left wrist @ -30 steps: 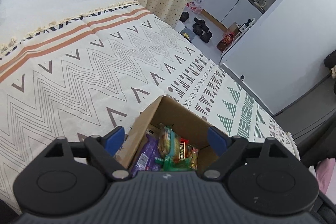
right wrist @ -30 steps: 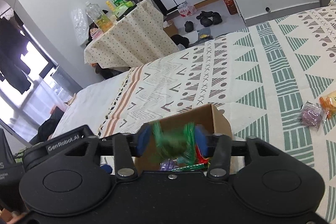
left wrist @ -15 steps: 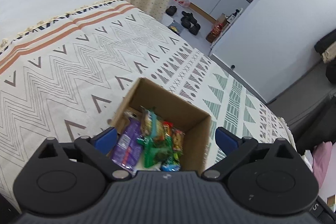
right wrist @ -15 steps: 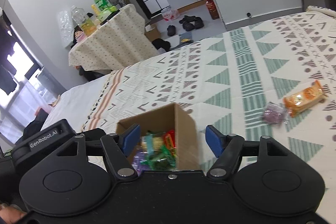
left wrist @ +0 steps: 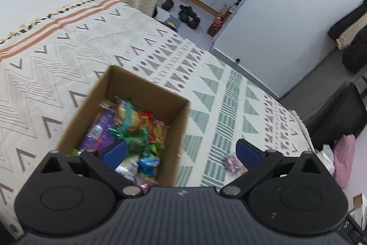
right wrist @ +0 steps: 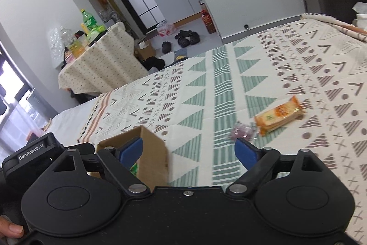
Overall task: Organize snacks
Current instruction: 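Grasp the purple candy with the left gripper while the right grasps the orange biscuit pack, then carry the purple candy and orange biscuit pack over the cardboard box with both grippers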
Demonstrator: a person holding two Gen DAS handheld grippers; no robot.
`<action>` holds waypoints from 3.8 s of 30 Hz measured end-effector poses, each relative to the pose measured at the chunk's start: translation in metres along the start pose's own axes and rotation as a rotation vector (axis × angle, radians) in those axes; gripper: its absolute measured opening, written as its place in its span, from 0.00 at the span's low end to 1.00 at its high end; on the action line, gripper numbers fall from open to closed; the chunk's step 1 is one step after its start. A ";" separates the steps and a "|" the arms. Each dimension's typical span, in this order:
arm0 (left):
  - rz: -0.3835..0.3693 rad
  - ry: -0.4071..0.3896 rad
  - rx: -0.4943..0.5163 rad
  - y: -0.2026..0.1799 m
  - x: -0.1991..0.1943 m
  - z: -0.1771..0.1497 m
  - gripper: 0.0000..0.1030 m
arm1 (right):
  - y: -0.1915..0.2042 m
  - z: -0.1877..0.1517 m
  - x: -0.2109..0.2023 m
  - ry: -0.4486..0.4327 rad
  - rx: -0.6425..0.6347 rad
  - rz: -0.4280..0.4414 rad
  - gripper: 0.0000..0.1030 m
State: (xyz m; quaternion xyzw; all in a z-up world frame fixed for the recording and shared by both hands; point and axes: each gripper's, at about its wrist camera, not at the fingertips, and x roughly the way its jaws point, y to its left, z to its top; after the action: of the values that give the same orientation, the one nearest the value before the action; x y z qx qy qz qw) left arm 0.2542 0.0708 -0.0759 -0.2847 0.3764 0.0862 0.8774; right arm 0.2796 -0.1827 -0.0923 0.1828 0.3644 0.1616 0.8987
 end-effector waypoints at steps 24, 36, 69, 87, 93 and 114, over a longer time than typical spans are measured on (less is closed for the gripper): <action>0.002 0.044 0.095 -0.073 0.040 -0.036 0.99 | -0.104 -0.006 -0.005 0.000 0.140 -0.026 1.00; -0.009 0.098 0.072 -0.090 0.096 -0.044 0.90 | -0.131 0.001 0.028 0.037 0.190 0.011 0.65; 0.078 0.305 0.072 -0.131 0.237 -0.057 0.61 | -0.176 0.016 0.129 0.146 0.254 -0.038 0.41; 0.113 0.253 0.019 -0.090 0.219 -0.024 0.32 | -0.161 0.018 0.145 0.123 0.221 -0.021 0.50; 0.116 0.236 0.016 -0.083 0.216 -0.015 0.32 | -0.149 0.023 0.156 0.113 0.187 -0.034 0.61; 0.164 0.242 0.024 -0.082 0.220 -0.018 0.32 | -0.125 0.025 0.168 0.102 0.021 -0.272 0.44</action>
State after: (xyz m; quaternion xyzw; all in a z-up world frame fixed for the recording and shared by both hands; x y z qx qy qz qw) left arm 0.4276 -0.0211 -0.2064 -0.2507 0.5025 0.1181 0.8190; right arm 0.4320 -0.2264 -0.2316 0.1328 0.4328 0.0435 0.8906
